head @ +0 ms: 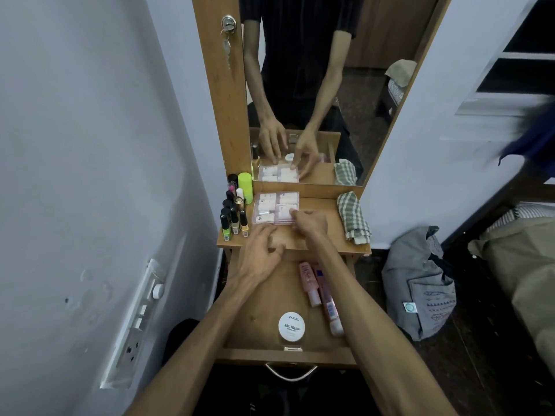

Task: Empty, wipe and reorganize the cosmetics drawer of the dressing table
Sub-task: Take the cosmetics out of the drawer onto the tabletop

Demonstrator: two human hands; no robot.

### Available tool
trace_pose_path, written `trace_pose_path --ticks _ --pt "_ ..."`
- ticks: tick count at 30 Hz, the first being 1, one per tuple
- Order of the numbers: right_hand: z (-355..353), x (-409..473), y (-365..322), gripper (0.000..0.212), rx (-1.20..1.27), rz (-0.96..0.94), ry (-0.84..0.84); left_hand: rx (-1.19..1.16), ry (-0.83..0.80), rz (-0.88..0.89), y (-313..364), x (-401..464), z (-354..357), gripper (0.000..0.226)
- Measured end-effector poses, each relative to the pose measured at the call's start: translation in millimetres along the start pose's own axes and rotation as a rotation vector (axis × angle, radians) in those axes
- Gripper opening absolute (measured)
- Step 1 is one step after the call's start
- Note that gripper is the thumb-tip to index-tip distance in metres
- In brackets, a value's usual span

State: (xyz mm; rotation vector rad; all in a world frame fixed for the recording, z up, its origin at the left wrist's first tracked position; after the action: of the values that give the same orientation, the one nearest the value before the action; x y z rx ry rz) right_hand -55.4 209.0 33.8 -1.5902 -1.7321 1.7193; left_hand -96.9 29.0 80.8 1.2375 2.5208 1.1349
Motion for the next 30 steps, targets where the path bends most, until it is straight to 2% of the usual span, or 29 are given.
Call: trace_pose_path --ticks 6,11,16,20,25,28,30 --pt "2.1 -3.2 -9.7 0.028 -0.173 -0.120 0.080 0.086 -0.067 -0.002 -2.1 9.8 9.6 0.057" --pt "-4.3 -14.5 -16.9 0.023 -0.225 -0.208 0.146 0.107 -0.078 -0.003 -1.8 12.4 11.7 0.057" --pt "-11.4 -22.3 -14.9 0.022 -0.239 -0.250 0.132 0.114 -0.089 0.008 -1.2 8.2 12.6 0.056" --pt "-27.0 -44.0 -11.0 0.012 -0.206 -0.362 0.102 0.089 0.003 0.033 1.8 -7.9 8.6 0.039" --pt "-45.2 -72.6 14.0 0.013 -0.276 -0.453 0.055 0.064 0.088 0.074 5.5 -42.3 21.0 0.014" --pt "-58.4 -87.9 33.6 0.012 -0.358 -0.442 0.044 0.065 0.008 0.040 1.0 -62.2 44.0 0.015" --pt "-66.7 -95.1 49.7 0.011 -0.451 -0.409 0.035 0.073 -0.130 -0.052 -8.7 -75.0 66.8 0.023"
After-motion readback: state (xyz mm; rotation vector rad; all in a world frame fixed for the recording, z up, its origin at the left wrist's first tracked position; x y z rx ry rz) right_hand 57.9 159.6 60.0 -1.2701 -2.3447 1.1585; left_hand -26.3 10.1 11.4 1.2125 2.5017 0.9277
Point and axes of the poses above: each hand's wrist, its own x-axis towards the middle knuckle, its own z-axis out of the palm, y = z × x, the point moved 9 cm from there along x, towards the middle knuckle, and after that the axes turned 9 degrees about z, right-handed, at the moved point
